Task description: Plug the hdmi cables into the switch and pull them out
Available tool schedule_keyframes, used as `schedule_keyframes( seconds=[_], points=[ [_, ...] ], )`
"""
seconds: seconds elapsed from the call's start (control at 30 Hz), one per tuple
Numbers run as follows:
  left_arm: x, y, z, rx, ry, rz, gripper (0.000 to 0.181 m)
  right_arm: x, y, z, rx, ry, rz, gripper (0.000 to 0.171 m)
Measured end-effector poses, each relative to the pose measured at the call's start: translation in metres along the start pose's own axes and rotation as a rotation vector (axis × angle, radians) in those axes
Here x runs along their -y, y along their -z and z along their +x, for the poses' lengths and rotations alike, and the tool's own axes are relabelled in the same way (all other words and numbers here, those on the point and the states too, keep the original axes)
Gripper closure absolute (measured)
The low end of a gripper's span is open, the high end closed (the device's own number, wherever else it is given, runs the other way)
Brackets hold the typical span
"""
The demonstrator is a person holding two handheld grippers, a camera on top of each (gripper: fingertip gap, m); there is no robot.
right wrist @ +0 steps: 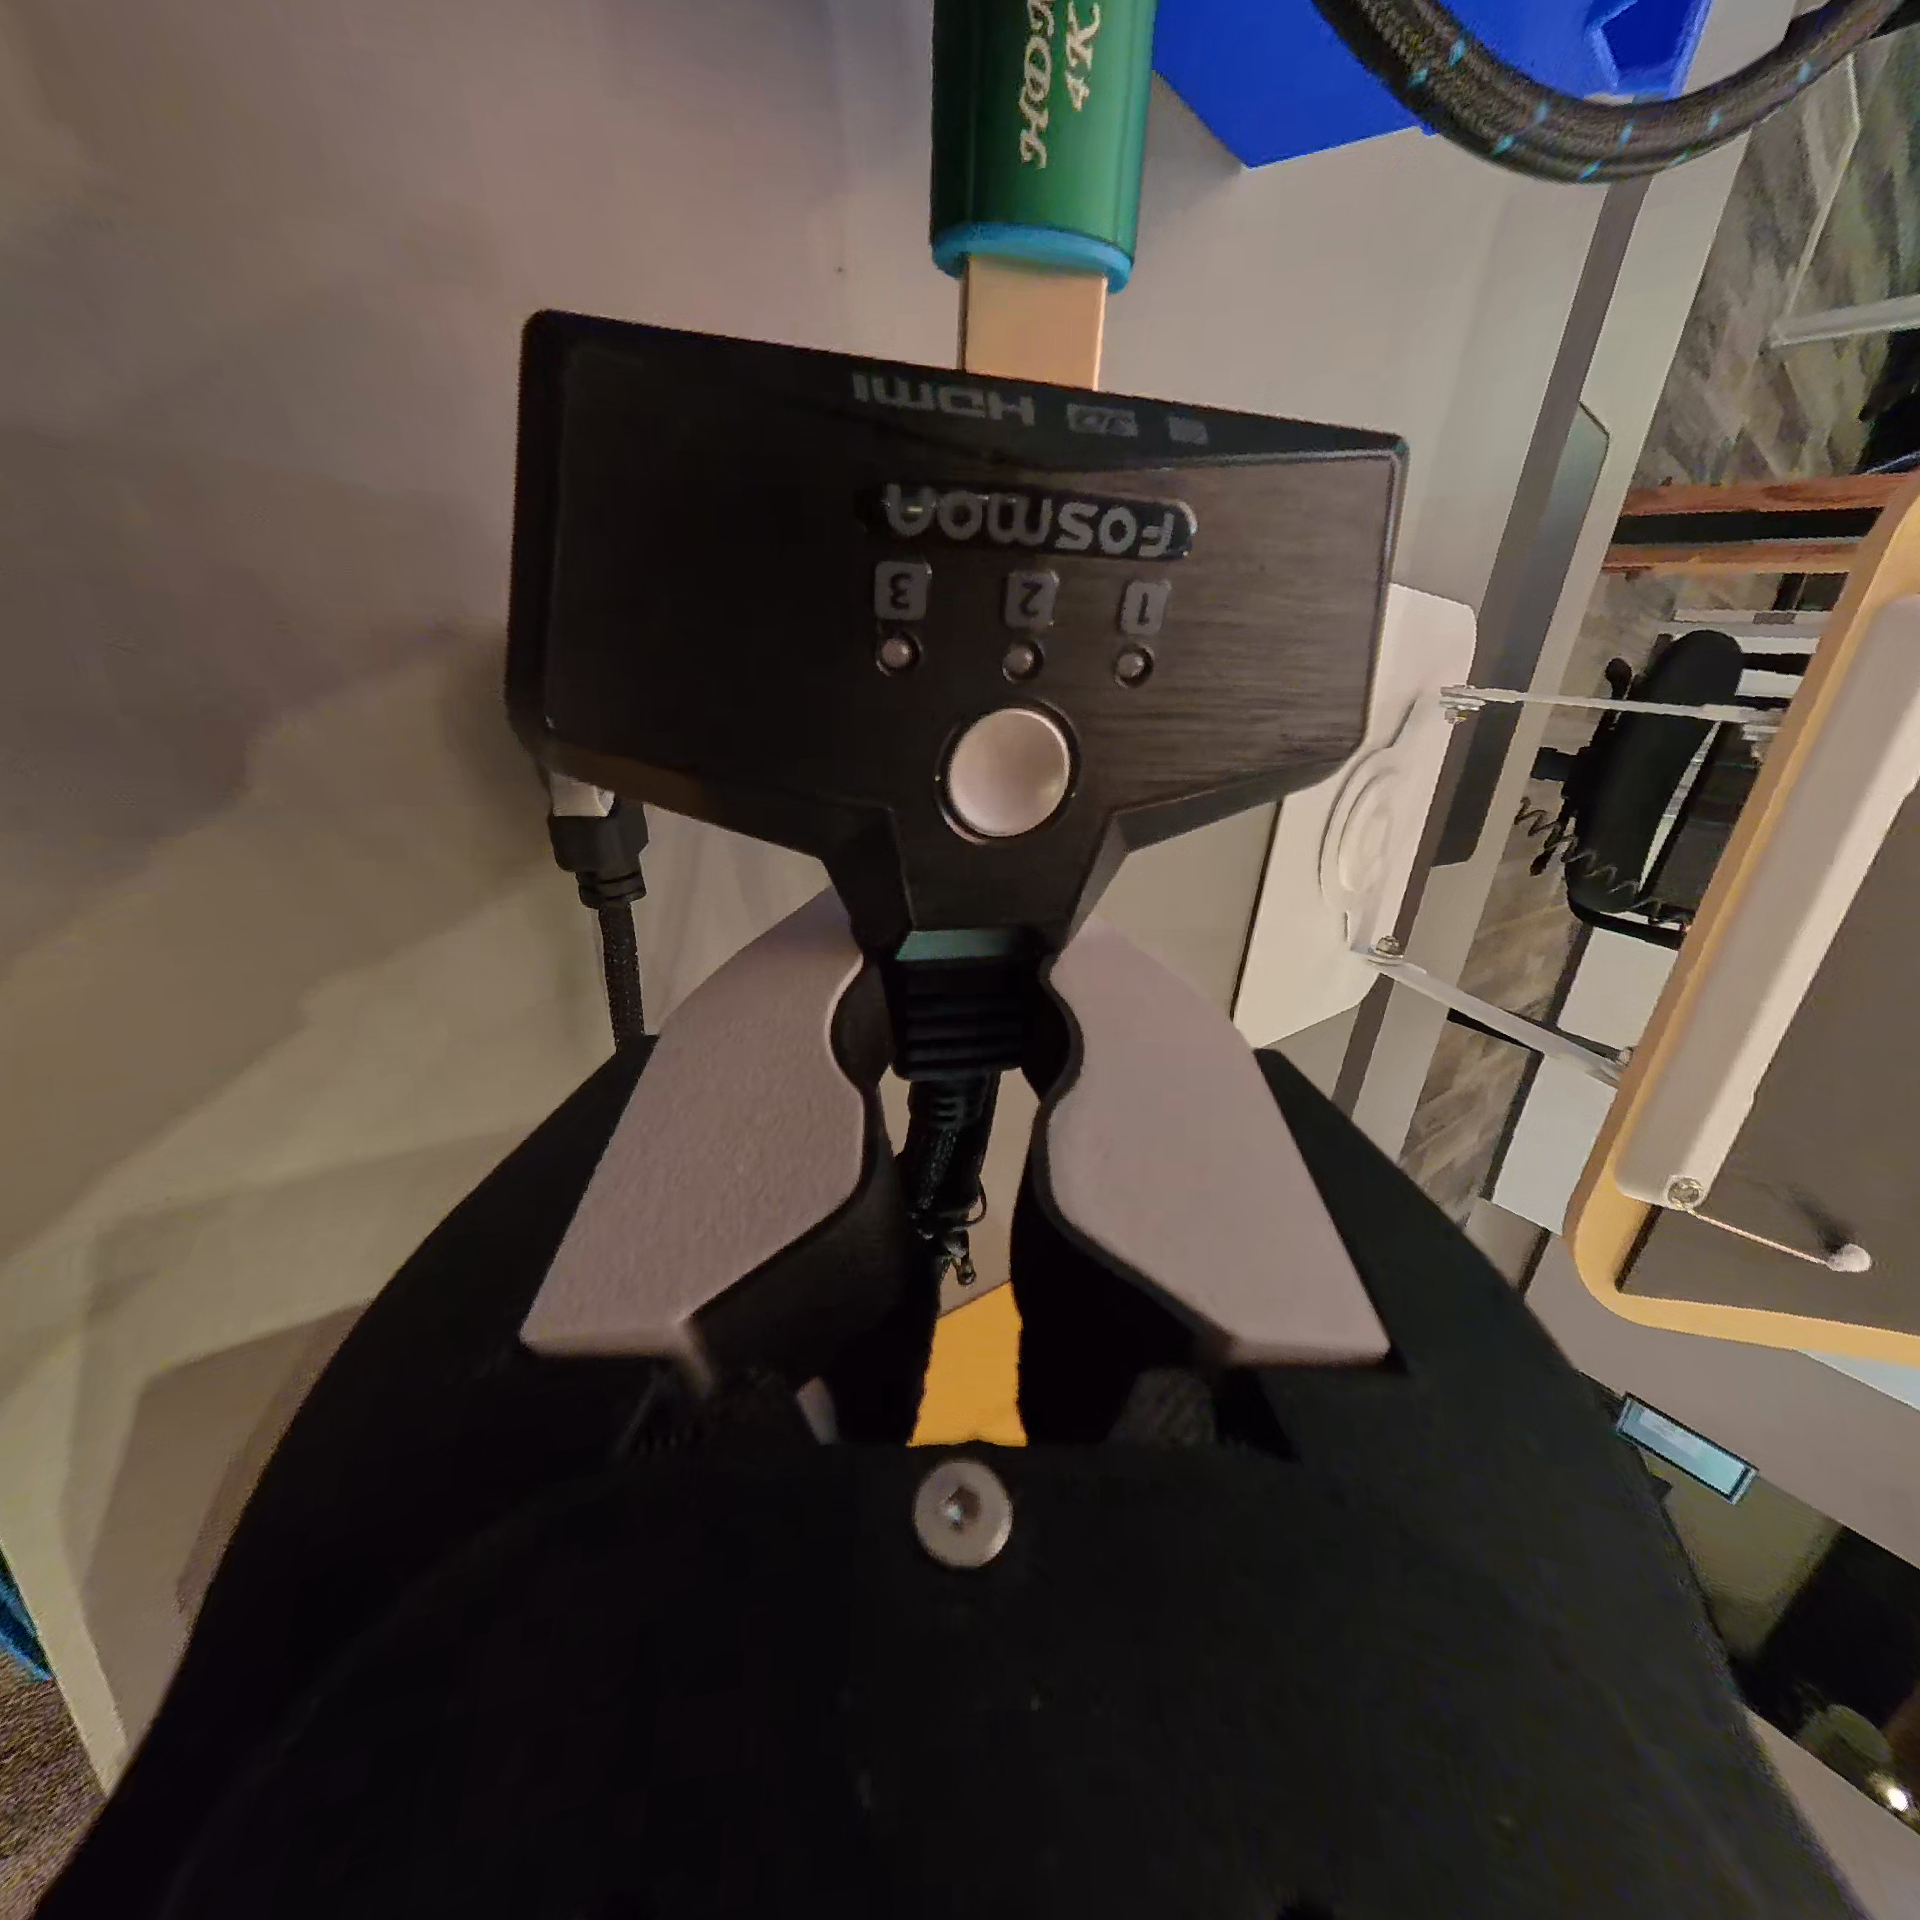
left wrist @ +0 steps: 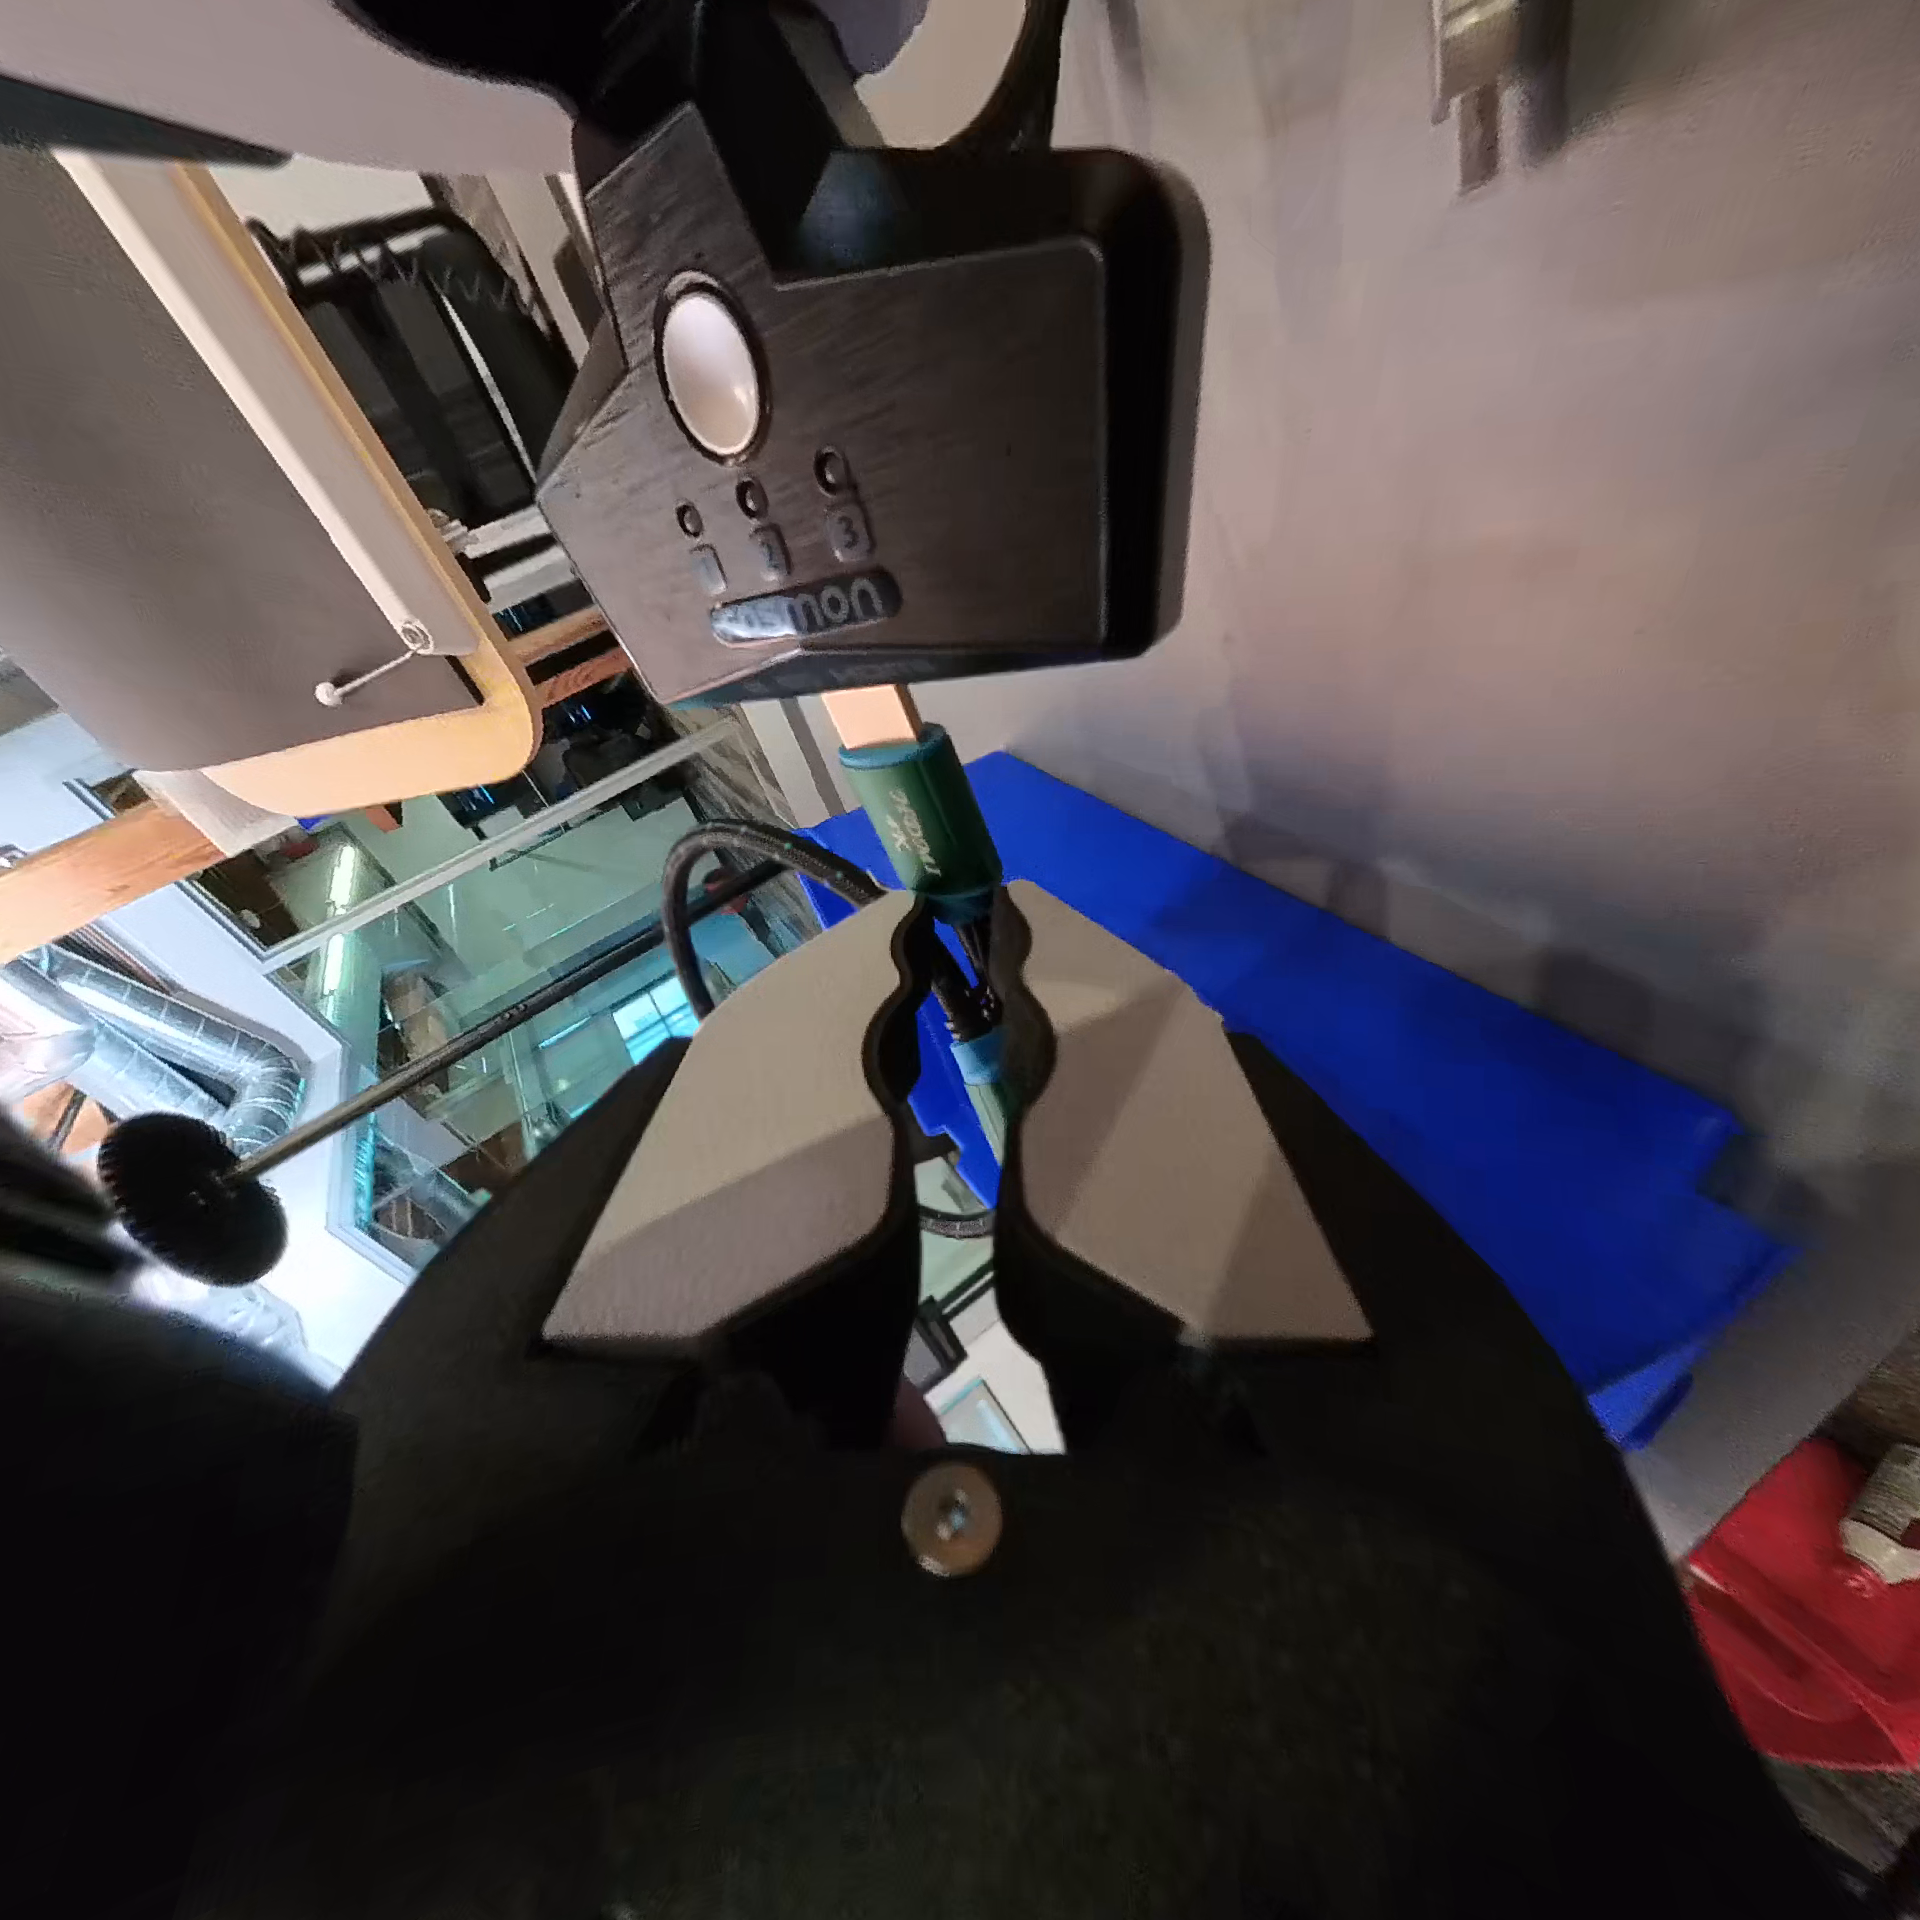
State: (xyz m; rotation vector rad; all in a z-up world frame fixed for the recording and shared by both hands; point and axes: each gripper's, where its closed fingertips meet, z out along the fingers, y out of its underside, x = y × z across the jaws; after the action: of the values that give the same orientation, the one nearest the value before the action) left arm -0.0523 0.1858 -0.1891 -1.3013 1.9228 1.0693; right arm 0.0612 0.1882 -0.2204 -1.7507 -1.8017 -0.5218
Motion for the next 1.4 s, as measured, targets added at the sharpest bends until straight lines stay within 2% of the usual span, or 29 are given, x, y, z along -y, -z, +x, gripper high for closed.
schedule_keyframes(
  seconds=[0.03,0.4,0.6,0.93,1.4],
  points=[
    [0.0,-0.001,0.0,0.0,0.001,-0.008,0.171,0.0,0.0,0.0,-0.002,0.001,-0.002,0.151],
    [0.0,-0.007,-0.001,0.066,-0.057,-0.022,0.172,-0.003,0.0,0.002,-0.039,0.02,-0.06,0.151],
    [-0.004,-0.002,-0.01,0.108,-0.014,0.003,0.171,0.004,0.004,0.007,-0.046,-0.032,0.01,0.151],
    [0.001,0.004,-0.022,0.176,0.022,0.012,0.172,-0.002,0.003,0.008,-0.031,-0.083,0.021,0.15],
    [0.006,-0.01,-0.006,0.171,-0.039,0.018,0.172,-0.009,-0.002,-0.003,0.003,-0.044,-0.134,0.151]
  ],
)
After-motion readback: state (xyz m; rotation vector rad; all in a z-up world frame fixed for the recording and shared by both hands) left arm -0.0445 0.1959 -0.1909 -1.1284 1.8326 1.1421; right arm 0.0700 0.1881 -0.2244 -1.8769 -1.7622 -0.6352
